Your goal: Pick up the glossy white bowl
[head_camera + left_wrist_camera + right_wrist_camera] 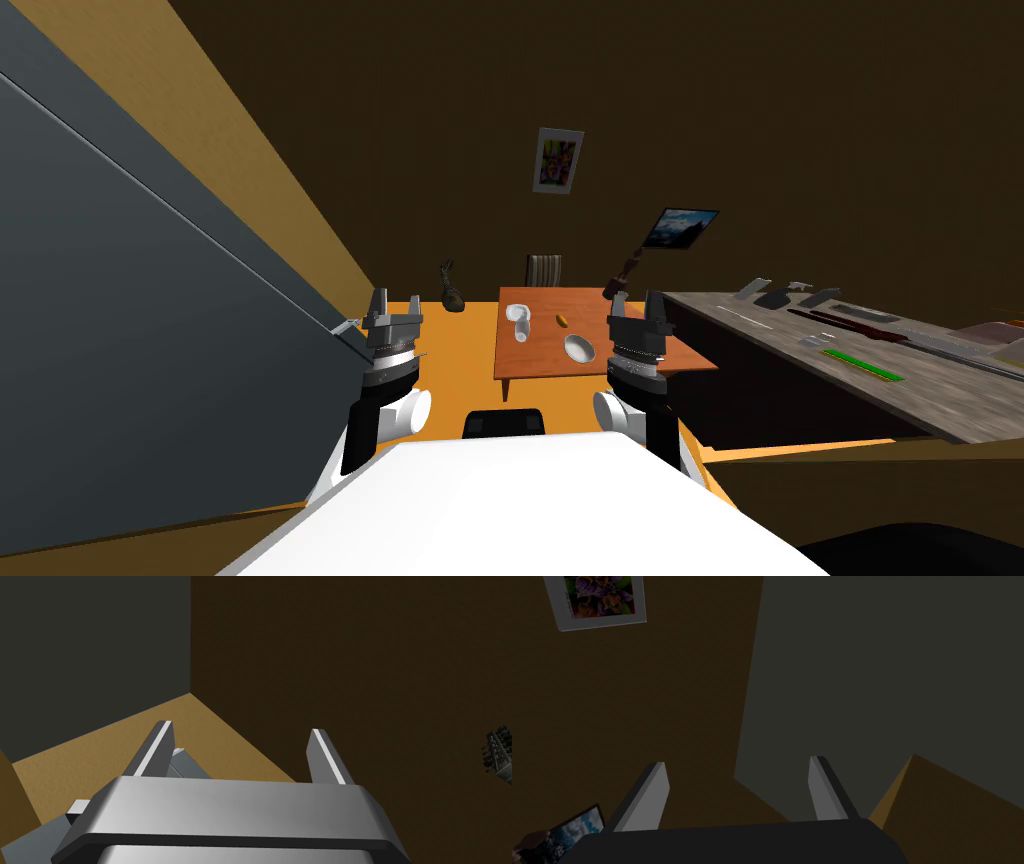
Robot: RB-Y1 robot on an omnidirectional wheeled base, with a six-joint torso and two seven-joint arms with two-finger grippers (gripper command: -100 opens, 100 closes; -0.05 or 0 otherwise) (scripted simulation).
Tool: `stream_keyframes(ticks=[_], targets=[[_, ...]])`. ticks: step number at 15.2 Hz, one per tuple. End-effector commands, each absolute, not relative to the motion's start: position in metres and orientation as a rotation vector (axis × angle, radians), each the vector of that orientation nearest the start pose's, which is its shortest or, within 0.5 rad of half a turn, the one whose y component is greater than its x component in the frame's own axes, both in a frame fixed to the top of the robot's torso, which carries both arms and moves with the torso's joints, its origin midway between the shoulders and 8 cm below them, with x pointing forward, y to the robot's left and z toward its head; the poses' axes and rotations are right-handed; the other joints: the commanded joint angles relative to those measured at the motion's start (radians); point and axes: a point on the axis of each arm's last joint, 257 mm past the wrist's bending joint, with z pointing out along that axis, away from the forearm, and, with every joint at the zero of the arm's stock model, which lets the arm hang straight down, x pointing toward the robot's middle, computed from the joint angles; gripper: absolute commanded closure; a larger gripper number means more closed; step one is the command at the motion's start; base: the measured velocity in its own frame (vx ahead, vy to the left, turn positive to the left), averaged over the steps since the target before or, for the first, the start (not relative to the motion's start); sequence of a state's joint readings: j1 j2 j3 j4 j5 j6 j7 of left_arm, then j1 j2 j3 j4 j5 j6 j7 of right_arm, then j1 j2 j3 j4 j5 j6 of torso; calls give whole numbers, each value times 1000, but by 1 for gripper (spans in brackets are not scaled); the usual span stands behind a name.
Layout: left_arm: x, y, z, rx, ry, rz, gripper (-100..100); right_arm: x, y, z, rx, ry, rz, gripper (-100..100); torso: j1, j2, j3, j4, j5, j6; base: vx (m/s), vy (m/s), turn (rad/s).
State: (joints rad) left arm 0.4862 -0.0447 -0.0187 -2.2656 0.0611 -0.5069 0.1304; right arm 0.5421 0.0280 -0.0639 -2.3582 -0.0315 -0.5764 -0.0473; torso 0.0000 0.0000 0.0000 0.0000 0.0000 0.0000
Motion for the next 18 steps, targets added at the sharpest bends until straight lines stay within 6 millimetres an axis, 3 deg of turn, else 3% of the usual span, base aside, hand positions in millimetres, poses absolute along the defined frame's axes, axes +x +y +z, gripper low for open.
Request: stream_keyframes(ticks=[1,10,18], targets=[[346,284,24,-771,489,-1484,0,310,-295,59,570,524,1309,-100,0,0,0,0,0,0,-14,-2,-3],[346,284,24,-771,489,-1484,0,329,-261,43,451,703,1286,-100,-1,4,2,1,0,0,-44,-8,2],[346,284,24,-771,489,-1484,0,355,-216,1,274,942,1215,-100,-1,4,3,1,0,0,-61,-7,21]])
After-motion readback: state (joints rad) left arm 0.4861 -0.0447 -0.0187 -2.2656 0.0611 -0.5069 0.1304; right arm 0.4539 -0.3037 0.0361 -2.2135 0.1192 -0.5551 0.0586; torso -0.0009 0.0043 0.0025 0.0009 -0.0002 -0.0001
